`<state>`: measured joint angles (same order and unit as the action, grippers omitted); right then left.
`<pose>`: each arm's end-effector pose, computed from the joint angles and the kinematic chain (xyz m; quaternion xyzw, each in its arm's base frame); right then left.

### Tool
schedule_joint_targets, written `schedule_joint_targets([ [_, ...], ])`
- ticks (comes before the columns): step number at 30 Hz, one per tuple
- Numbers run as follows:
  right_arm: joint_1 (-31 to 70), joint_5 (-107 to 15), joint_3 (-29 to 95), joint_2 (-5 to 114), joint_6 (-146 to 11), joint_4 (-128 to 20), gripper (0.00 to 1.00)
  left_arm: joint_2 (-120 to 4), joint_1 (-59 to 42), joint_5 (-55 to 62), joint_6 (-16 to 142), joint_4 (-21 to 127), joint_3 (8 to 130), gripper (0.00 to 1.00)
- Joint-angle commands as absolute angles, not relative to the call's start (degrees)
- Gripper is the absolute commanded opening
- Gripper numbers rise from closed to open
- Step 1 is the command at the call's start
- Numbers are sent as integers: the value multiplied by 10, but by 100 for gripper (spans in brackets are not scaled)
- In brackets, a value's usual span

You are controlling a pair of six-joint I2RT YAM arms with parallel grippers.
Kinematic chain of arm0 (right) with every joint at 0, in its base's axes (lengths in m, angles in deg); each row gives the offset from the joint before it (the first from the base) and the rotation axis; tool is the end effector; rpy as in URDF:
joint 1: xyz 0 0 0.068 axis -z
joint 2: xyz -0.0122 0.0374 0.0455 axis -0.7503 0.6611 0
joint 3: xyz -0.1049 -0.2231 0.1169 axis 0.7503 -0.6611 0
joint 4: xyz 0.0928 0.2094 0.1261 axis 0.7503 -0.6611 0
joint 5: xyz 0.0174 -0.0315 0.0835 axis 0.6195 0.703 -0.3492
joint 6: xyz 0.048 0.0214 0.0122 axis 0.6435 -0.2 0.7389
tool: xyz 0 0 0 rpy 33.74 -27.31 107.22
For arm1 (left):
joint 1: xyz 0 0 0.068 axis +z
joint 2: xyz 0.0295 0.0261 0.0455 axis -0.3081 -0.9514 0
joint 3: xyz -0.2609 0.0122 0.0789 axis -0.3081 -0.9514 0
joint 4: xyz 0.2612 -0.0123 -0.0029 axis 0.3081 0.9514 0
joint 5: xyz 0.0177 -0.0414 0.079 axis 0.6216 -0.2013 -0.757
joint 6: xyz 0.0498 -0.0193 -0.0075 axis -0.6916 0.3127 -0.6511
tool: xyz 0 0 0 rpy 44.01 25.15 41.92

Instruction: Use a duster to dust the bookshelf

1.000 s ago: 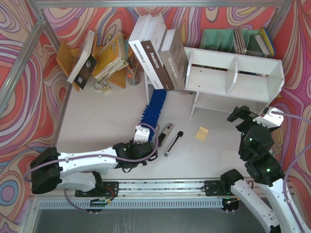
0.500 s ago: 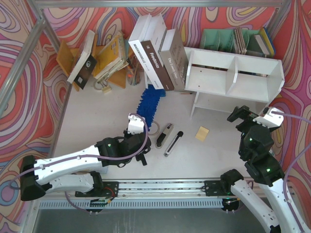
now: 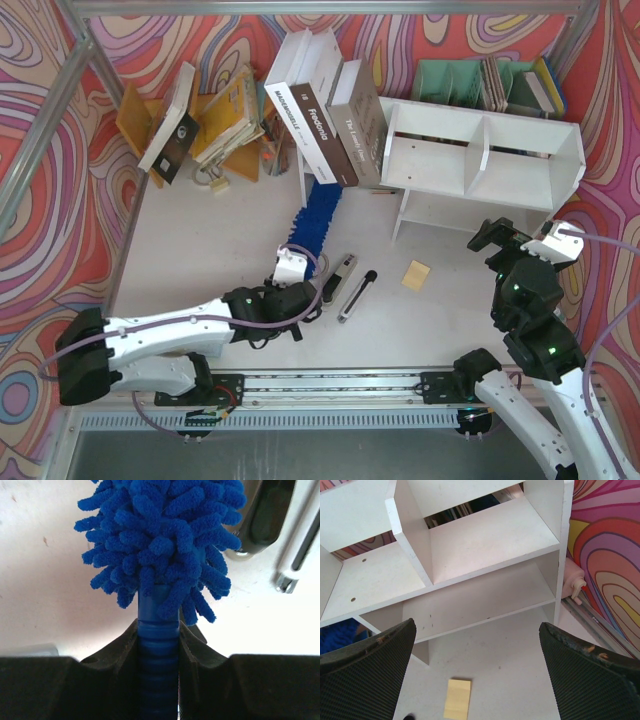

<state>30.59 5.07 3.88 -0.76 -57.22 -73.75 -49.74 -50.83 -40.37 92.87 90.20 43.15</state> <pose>0.0925 0.0046 0.3714 0.2539 0.6578 -0.0481 0.7075 0.1008 -0.2025 0.2395 0.1313 0.9056 -0.0604 0.3988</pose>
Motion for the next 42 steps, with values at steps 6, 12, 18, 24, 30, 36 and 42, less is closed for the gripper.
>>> schedule_joint_targets([
  [6, 307, 56, 38, -14, -576, -729, 99, -543, -503, -376, 1001, 805, 354, 0],
  [12, 306, 55, 37, -15, -577, -729, 99, -554, -502, -377, 991, 830, 378, 0],
  [18, 306, 56, 37, -17, -577, -729, 99, -498, -503, -422, 964, 893, 428, 0],
  [24, 306, 56, 37, -17, -576, -729, 99, -464, -503, -454, 933, 971, 488, 0],
  [30, 306, 56, 38, -17, -576, -729, 99, -434, -502, -477, 921, 1014, 526, 0],
  [36, 306, 55, 38, -16, -576, -729, 99, -412, -503, -476, 892, 1035, 570, 0],
  [42, 306, 55, 38, -16, -576, -729, 99, -420, -503, -463, 868, 1071, 633, 0],
])
